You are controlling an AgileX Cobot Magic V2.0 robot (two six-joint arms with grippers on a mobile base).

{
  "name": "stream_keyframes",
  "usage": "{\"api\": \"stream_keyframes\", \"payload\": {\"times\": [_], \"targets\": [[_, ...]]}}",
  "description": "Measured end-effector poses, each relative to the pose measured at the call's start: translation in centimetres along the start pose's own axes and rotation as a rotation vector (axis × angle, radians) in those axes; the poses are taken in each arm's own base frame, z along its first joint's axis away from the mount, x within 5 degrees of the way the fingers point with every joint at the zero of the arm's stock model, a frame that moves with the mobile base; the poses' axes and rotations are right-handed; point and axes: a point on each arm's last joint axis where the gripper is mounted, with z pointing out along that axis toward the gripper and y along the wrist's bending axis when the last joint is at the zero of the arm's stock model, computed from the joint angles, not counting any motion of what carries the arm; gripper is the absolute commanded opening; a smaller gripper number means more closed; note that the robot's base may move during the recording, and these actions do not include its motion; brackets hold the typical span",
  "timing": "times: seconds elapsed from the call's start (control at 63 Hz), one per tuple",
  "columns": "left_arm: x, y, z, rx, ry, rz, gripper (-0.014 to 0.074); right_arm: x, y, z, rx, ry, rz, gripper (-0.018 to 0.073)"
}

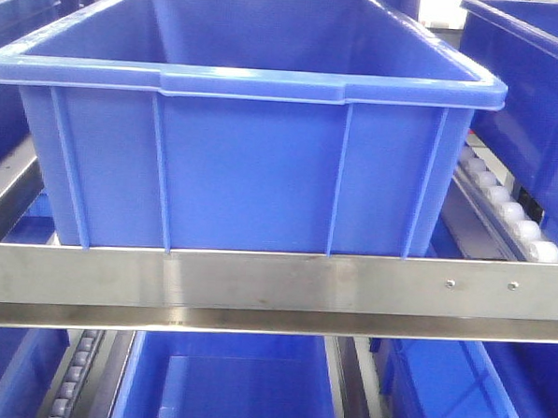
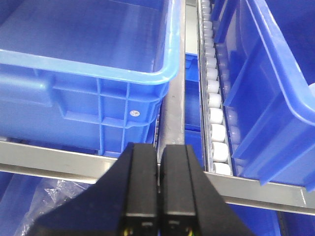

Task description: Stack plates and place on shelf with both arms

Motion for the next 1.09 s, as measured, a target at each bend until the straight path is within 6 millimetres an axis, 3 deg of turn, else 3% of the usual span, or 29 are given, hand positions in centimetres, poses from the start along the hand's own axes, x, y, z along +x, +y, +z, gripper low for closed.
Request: {"api": "stream_keyframes", "payload": {"times": [0.301,1.094], "targets": [[0.0,0.0,0.0,0.000,-0.002,0.000,0.0090,5.2,-1.1,-0.7,0.025,0.076,-0.002,0.0048],[0.0,0.0,0.0,0.000,-0.002,0.000,0.0090,5.3,-1.1,-0.7,0.026,0.080,-0.002,0.0048]]}}
